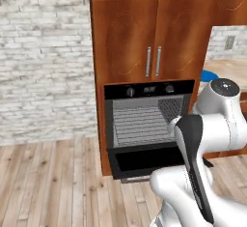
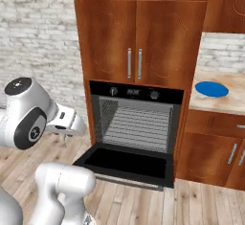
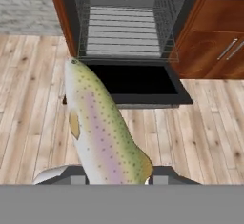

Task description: Take the fish from the oven and place it on the plate on the counter.

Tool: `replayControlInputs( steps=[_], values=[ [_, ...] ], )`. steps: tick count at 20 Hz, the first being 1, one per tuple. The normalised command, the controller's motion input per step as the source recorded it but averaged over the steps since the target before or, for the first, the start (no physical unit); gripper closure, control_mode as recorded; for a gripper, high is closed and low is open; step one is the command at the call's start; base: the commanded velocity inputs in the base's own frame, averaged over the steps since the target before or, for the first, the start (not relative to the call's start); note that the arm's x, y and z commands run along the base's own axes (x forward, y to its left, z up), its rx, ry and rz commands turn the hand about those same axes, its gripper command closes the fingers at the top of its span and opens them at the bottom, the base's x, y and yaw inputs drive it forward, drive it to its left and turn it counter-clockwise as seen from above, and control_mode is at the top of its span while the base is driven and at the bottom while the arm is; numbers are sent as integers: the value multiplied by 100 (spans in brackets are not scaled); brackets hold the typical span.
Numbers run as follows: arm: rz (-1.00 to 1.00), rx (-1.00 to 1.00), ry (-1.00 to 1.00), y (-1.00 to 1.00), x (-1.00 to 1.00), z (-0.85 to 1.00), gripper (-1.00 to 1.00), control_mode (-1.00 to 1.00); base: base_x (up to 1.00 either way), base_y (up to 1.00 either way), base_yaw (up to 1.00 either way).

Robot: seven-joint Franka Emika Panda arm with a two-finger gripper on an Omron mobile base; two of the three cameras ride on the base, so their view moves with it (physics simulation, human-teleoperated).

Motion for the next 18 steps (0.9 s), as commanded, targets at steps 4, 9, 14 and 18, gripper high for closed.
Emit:
replayControlInputs(
  steps=[4, 9, 14, 18],
  values=[
    [0, 0, 0, 0, 0, 0, 100, 100, 24, -100, 9],
    [0, 0, 0, 0, 0, 0, 100, 100, 30, -100, 11],
    [0, 0, 0, 0, 0, 0, 100, 100, 51, -100, 18],
    [0, 0, 0, 0, 0, 0, 100, 100, 81, -100, 26]
  ],
)
